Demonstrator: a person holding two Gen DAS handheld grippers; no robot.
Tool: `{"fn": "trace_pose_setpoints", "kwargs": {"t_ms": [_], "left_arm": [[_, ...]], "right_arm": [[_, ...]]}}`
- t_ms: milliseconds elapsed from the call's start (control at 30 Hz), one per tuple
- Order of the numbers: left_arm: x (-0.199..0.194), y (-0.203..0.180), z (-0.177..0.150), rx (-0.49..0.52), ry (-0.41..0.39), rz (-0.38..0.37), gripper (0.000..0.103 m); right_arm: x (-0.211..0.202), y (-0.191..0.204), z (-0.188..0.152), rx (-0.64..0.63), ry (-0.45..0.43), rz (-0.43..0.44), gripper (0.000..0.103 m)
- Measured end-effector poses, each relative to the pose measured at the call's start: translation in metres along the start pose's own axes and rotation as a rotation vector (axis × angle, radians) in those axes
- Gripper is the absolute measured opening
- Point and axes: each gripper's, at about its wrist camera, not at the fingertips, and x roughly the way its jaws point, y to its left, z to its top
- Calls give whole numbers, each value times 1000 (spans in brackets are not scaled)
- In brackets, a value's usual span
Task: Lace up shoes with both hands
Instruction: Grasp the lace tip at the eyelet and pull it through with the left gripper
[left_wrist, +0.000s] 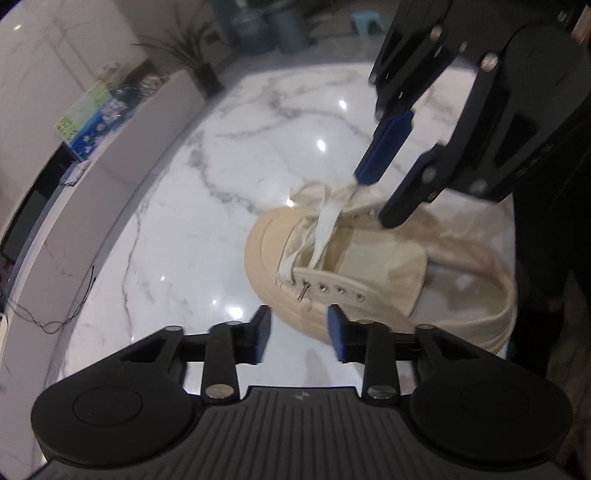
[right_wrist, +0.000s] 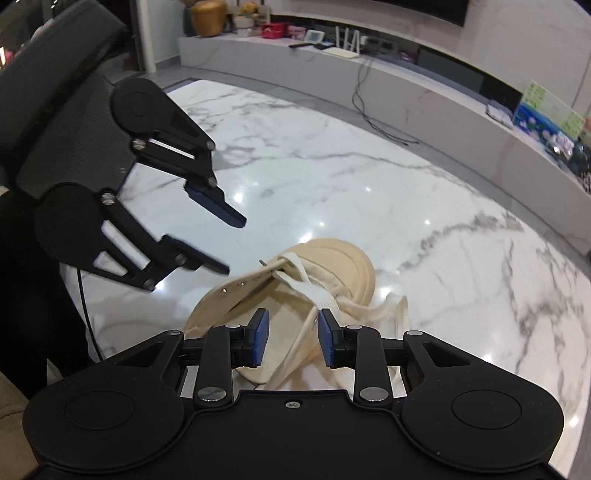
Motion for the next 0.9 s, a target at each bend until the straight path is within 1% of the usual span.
{"fn": "trace_pose_setpoints", "kwargs": {"t_ms": [100, 200, 333, 500, 667, 733, 900], "left_arm": [[11, 0, 2, 65, 20, -17, 22], [20, 2, 4, 86, 24, -33, 19], [30, 3, 7, 116, 30, -35, 15], [35, 6, 10, 150, 37, -43, 6], [35, 5, 16, 177, 41, -50, 4], [36, 4, 17, 167, 46, -50, 3], [30, 7, 16, 85, 51, -57, 2]], "right_arm": [[1, -2, -1, 21, 14, 8, 28], [3, -4, -1, 38, 37, 1, 28], [8, -6, 1, 51, 38, 9, 28], [8, -7, -2, 69, 41, 30, 28], [8, -7, -3, 83, 39, 44, 28], [8, -7, -3, 86, 39, 43, 28], [9, -6, -4, 94, 40, 41, 28]]}}
